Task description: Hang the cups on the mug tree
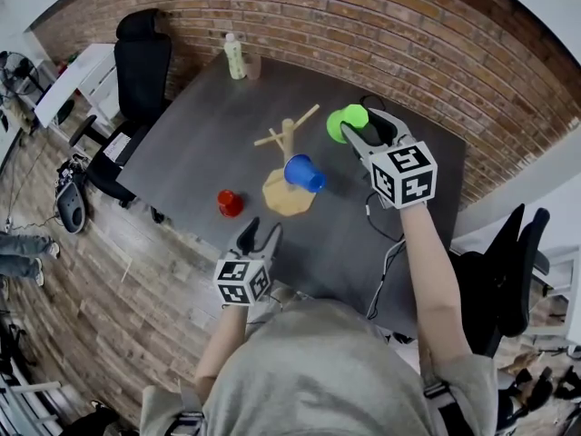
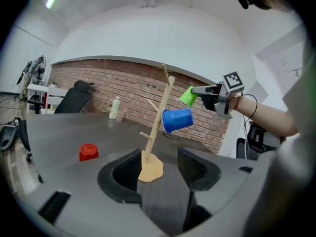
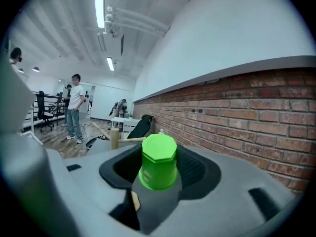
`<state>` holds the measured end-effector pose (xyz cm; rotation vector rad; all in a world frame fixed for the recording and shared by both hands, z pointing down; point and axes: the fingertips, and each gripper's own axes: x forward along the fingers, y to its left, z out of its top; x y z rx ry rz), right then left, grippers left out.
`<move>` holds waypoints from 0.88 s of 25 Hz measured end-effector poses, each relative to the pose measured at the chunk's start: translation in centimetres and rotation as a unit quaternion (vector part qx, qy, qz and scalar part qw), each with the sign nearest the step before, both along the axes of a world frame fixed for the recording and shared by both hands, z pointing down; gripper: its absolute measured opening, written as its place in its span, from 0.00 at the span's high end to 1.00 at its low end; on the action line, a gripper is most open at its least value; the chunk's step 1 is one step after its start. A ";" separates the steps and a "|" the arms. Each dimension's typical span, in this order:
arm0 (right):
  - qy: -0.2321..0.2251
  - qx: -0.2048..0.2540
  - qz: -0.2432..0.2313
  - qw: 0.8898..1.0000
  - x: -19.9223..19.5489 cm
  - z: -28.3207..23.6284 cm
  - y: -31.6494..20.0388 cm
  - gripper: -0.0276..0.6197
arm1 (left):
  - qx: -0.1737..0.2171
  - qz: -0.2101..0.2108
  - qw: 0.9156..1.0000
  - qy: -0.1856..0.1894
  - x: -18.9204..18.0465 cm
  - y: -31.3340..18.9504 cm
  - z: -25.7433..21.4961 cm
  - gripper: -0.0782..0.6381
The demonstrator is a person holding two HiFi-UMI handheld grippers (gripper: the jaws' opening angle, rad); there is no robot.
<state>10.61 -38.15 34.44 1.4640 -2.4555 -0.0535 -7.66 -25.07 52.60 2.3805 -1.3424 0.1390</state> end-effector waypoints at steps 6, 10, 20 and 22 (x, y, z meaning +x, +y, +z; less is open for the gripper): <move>0.007 0.027 -0.007 1.000 -0.6 -3.4 -0.3 0.62 | 0.002 0.001 1.000 0.000 -0.1 0.4 -0.3 0.58; 0.009 0.039 -0.013 0.999 -1.2 -4.8 -0.5 0.62 | 0.002 -0.001 1.000 0.000 -0.3 0.5 -0.4 0.58; -0.001 0.039 -0.041 0.998 -3.7 -5.8 -1.3 0.62 | 0.003 -0.007 1.000 -0.001 -0.6 0.9 -0.4 0.58; -0.003 0.032 -0.046 0.998 -4.2 -5.3 -1.4 0.62 | 0.002 -0.010 1.000 -0.001 -0.7 0.9 -0.3 0.58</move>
